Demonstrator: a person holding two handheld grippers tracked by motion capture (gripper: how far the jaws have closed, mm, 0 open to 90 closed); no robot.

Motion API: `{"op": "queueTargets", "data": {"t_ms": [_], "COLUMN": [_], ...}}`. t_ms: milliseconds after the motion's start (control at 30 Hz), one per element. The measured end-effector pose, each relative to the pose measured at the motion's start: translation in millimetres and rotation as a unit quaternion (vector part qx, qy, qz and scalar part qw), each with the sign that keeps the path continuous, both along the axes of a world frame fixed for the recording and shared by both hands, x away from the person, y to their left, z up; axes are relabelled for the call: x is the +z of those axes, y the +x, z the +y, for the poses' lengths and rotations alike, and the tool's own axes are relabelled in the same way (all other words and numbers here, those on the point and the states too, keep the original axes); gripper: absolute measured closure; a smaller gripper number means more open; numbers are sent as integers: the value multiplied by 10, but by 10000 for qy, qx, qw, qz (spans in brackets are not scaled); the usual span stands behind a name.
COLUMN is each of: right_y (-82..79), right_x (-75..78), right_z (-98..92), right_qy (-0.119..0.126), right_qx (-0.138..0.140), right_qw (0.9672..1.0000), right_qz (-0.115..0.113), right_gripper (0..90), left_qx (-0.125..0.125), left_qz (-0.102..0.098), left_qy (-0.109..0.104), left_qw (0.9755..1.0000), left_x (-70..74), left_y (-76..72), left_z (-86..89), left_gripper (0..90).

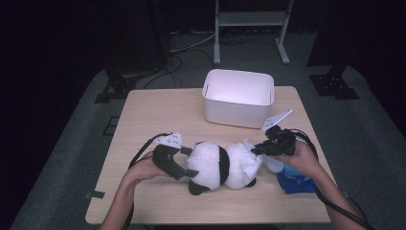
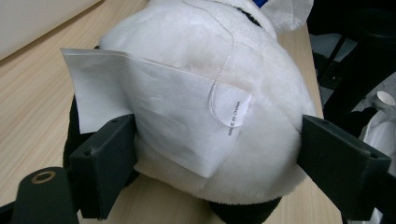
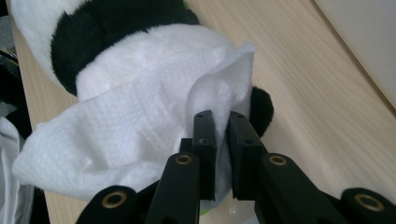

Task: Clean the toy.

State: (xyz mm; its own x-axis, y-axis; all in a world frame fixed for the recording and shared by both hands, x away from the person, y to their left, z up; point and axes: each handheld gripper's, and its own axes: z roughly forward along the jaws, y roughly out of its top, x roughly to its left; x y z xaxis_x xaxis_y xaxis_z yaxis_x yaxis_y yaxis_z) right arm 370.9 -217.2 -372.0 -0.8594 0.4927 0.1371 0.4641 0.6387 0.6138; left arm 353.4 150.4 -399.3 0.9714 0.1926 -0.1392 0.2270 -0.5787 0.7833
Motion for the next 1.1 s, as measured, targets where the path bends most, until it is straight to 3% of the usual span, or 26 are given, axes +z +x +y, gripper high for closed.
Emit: {"op": "queueTargets", "data": {"t_ms": [333, 500, 767, 1100], "right_y": [42, 101, 137, -5], "right_x": [150, 198, 294, 437], "right_z": [382, 687, 1117, 1495], "right_qy": [66, 22, 53, 282], "right_qx": [366, 723, 1053, 1616], "right_qw": [9993, 9973, 9942, 9860], "right_qz": [-101, -158, -230, -314], "right_gripper": [818, 818, 818, 818], "left_qx": [-42, -61, -69, -47], "left_qz": [-48, -78, -73, -37], "left_qy": [12, 19, 11, 12], "left_qw": [10000, 9999, 9999, 10000], "left_x": [6, 10, 8, 8], "left_y": [-10, -16, -18, -18], "left_z": [-7, -12, -13, -12], "left_gripper": [132, 132, 132, 130]}}
